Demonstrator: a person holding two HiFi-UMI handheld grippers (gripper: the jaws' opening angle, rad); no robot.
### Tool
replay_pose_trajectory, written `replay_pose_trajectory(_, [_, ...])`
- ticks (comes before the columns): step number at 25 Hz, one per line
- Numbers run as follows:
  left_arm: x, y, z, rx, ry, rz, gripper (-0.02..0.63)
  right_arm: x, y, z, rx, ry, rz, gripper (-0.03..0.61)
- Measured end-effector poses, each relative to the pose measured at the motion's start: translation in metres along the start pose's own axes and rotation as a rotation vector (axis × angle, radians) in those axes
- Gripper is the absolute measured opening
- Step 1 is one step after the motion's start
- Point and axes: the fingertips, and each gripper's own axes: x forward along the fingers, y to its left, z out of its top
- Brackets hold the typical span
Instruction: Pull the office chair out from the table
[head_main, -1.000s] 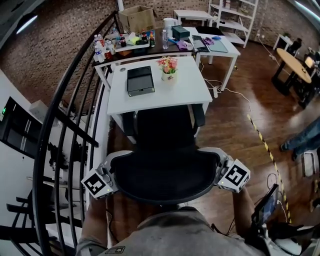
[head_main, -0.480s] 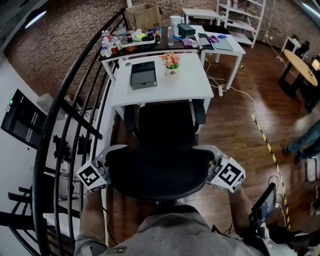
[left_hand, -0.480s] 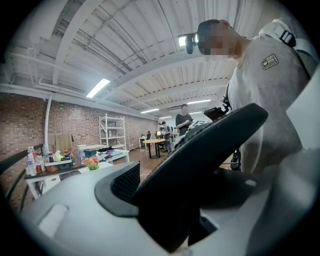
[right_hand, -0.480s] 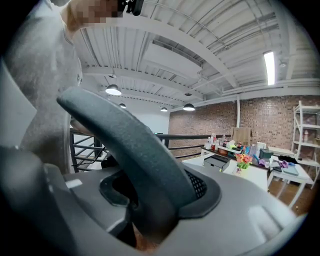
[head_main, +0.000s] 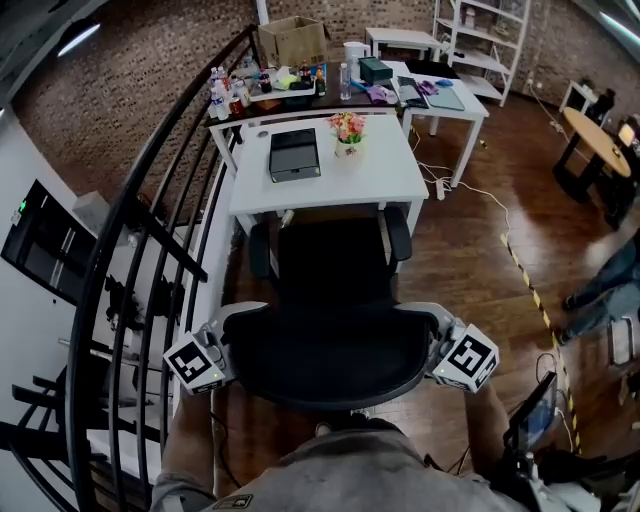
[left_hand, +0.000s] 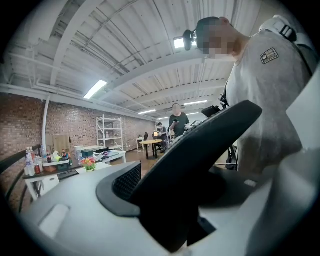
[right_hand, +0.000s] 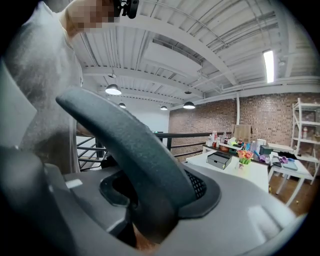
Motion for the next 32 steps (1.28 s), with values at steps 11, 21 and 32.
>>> replay_pose_trajectory(11, [-0.047,-0.054,0.002,0.014,-0.010,-0.021,0.258,-0.011,0.076,0.007,0.013,0.009,-0.015,0.213])
replay_pose_trajectory(21, [-0.072,-0.112,0.011,0.016,-0.034,-0.047,0.247,-0.034,0.135,0.006,0.037,0.016,-0.013,0.212])
replay_pose_trajectory(32, [-0.083,-0.173,0.005,-0.017,-0.030,-0.002,0.255,-0.069,0.185,-0.006,-0.008,-0.003,0.030,0.198])
